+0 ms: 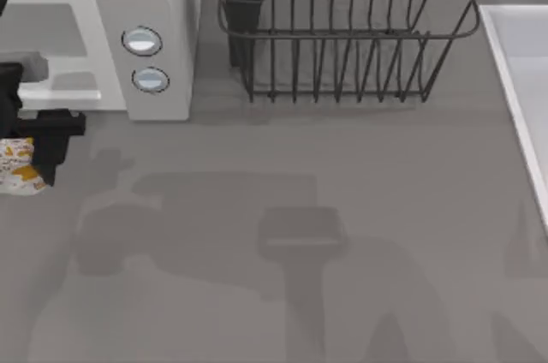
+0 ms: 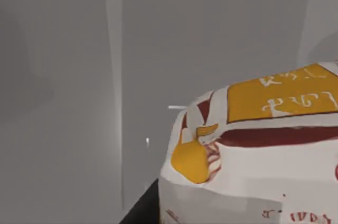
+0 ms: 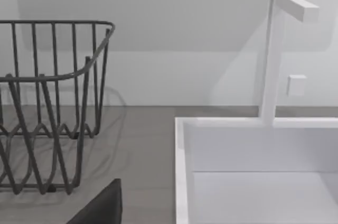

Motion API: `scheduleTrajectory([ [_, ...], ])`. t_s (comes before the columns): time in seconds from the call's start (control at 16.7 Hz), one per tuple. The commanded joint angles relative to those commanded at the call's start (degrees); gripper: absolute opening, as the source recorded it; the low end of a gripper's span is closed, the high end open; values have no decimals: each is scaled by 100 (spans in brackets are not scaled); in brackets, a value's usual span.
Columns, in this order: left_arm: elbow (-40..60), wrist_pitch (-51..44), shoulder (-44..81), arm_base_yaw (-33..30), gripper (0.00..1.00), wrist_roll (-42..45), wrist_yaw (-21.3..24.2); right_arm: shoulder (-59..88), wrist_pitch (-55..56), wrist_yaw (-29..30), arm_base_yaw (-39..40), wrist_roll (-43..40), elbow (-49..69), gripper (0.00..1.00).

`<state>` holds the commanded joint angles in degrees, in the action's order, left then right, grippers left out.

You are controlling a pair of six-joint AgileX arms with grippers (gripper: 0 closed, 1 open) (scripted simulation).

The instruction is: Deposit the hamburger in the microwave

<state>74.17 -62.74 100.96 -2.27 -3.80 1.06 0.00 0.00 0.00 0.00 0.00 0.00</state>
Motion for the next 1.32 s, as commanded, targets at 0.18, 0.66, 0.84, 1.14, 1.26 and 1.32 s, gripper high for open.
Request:
scheduleTrajectory([
  [0.18,-183,885,197,119,0,-42,210,0,0,0,0,0,0,100],
  [0.66,-1196,5620,964,622,0,-39,727,0,0,0,0,0,0,100],
  [0.84,-1789,7720,1261,811,0,86,801,0,0,0,0,0,0,100],
  [1.14,-2684,10344,1627,1001,0,444,838,0,0,0,0,0,0,100],
  [1.26,-2880,10989,1665,1026,0,601,845,0,0,0,0,0,0,100],
  [1.32,-2939,11221,1663,1029,0,670,848,0,0,0,0,0,0,100],
])
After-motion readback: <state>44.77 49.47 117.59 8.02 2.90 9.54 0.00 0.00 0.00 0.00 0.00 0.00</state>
